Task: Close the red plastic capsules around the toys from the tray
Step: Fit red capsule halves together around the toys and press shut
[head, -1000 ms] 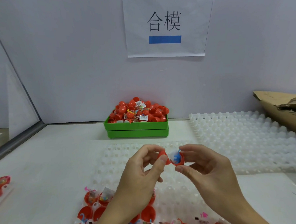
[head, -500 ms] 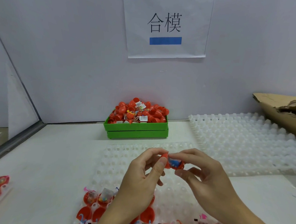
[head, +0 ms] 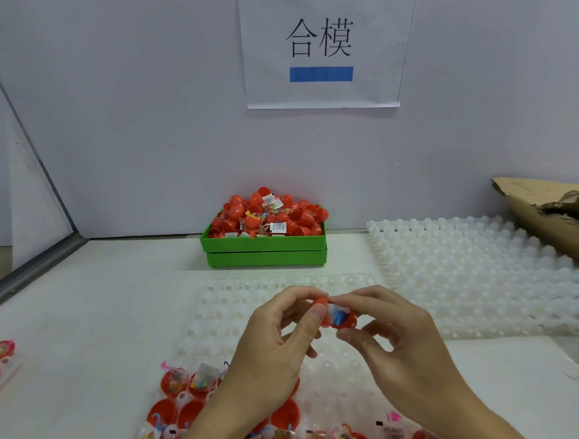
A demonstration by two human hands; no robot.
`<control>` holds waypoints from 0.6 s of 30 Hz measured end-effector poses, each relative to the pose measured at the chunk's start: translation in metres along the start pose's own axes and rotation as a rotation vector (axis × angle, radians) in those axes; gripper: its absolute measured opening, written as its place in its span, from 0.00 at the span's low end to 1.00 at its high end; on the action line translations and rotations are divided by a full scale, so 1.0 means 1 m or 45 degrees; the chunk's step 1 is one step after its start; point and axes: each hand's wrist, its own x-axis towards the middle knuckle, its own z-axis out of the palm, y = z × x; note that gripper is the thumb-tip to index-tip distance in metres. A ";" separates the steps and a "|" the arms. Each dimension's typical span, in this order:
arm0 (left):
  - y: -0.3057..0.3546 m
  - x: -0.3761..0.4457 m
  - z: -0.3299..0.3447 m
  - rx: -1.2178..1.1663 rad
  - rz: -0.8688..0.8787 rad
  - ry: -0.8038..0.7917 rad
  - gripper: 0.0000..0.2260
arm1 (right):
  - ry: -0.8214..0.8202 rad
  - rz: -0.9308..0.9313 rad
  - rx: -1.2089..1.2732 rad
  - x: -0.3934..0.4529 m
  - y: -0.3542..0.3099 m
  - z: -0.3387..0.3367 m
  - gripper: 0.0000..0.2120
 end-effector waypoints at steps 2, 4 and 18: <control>0.000 0.000 0.001 0.008 0.004 0.002 0.10 | 0.003 -0.029 -0.035 0.000 0.000 -0.001 0.21; 0.000 0.000 0.001 0.015 0.010 0.012 0.10 | 0.009 -0.060 -0.072 0.001 -0.001 -0.002 0.21; 0.004 -0.002 0.001 0.003 0.049 0.043 0.09 | -0.006 -0.248 -0.192 0.002 -0.003 -0.006 0.13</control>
